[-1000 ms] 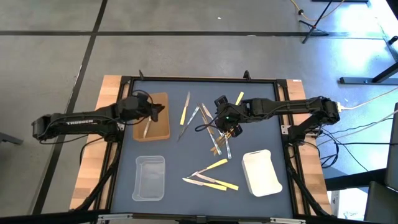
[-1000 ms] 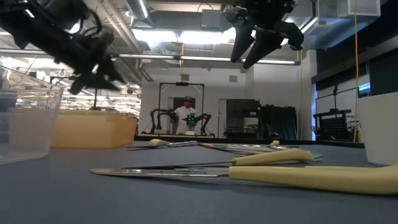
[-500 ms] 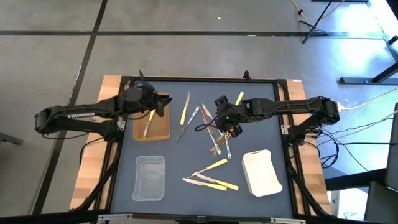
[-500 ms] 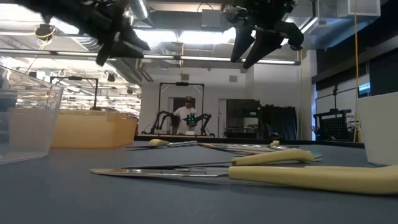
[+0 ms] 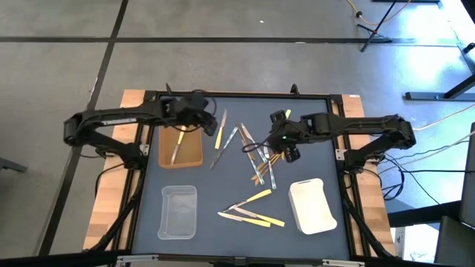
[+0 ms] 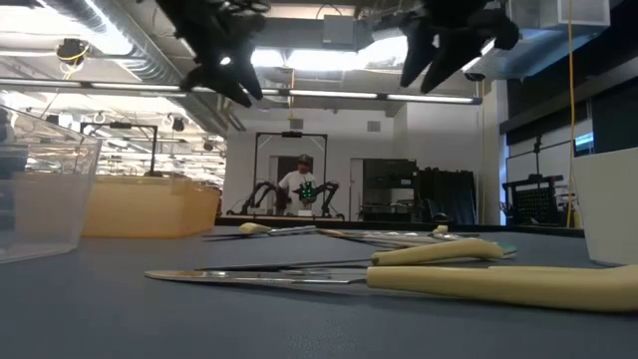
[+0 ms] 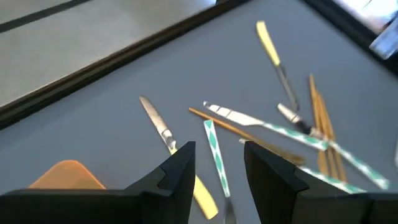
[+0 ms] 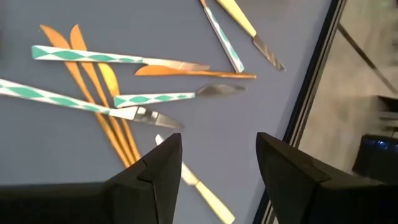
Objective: Sort silverware by color (type)
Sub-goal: Put the green knife into the transparent bin
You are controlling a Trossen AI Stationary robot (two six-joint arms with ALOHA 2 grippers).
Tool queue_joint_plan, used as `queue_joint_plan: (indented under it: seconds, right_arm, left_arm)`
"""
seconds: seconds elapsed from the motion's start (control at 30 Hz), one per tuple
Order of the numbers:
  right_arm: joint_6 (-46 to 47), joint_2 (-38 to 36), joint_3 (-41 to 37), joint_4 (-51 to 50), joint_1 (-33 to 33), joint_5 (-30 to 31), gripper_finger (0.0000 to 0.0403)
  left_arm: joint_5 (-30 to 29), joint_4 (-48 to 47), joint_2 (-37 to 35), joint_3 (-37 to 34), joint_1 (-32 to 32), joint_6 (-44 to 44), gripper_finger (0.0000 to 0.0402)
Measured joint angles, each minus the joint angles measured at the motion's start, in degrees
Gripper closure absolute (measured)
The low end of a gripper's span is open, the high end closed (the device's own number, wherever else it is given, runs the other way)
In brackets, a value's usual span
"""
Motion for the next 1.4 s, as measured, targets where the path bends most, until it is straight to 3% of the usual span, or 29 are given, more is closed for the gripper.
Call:
queue_joint_plan:
  seconds: [0.43, 0.6, 0.83, 1.4]
  right_arm:
    - [4.1, -6.0, 0.0, -5.5, -0.2, -3.1, 0.0207]
    - [5.7, -7.7, 0.0, -6.7, -3.1, -6.2, 0.0207]
    - [6.3, -8.5, 0.0, -7.7, -8.7, -11.5, 0.0207]
    - [6.3, -8.4, 0.0, -7.8, -13.1, -12.5, 0.0207]
  left_arm:
    - [1.6, -1.8, 15.7, 8.7, 0.0, 4.7, 0.0271]
    - [1.6, -1.6, 20.3, 11.1, 0.0, 6.7, 0.0271]
    - [1.6, -1.1, 24.7, 11.3, 0.0, 7.5, 0.0271]
    - [4.4, 4.7, 33.8, 11.3, 0.0, 7.5, 0.0271]
